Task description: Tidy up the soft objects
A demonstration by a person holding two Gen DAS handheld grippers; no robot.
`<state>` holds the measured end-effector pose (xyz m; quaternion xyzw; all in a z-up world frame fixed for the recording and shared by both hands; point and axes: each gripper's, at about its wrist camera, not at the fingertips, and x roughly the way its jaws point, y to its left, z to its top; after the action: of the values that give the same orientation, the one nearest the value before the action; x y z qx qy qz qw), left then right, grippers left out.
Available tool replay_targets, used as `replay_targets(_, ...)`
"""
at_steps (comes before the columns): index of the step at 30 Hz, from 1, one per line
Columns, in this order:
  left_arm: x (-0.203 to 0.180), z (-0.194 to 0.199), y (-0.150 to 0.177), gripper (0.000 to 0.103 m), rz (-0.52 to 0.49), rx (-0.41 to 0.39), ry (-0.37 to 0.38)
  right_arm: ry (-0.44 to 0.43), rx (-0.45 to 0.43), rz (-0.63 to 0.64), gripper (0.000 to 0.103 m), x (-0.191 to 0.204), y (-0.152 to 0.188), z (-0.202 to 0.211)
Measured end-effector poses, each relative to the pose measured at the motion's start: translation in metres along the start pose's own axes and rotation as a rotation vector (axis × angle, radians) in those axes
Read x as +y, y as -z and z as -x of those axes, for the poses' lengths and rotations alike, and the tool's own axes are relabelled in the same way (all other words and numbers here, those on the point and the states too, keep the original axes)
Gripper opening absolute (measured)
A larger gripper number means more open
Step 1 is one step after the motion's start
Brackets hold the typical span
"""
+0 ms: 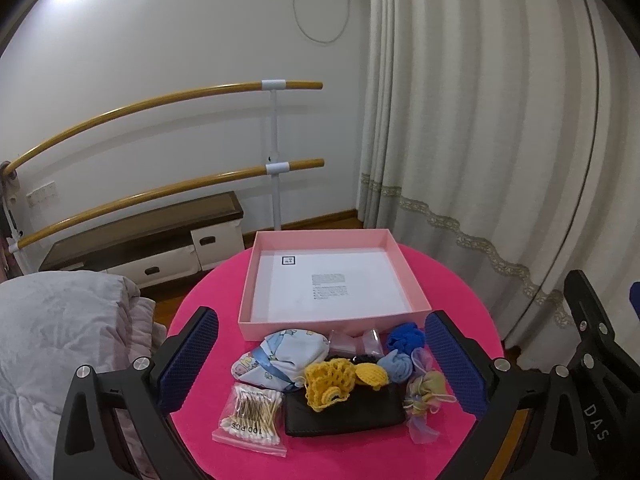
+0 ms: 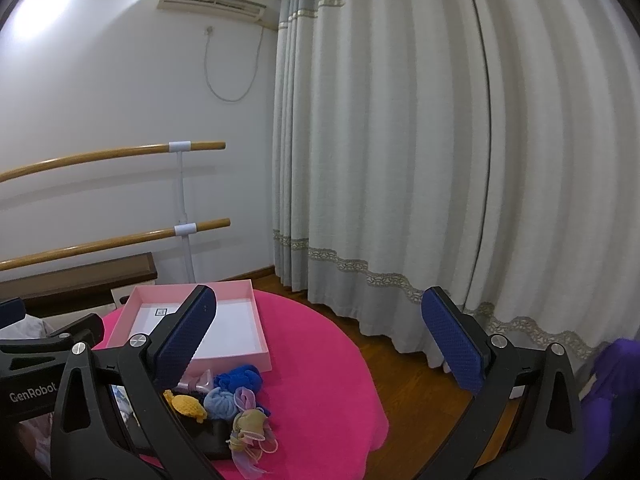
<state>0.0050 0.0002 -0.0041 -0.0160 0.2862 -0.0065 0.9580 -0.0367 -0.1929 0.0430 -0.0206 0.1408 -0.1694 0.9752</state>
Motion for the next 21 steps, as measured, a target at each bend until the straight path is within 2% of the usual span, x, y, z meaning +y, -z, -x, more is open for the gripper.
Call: replay_targets(21,-0.0064,0.0017,0.0001,0.094,-0.016,-0.021,-0.021,-0.005,0.002,0.012,0.103,0.0048,0.0079,-0.0003)
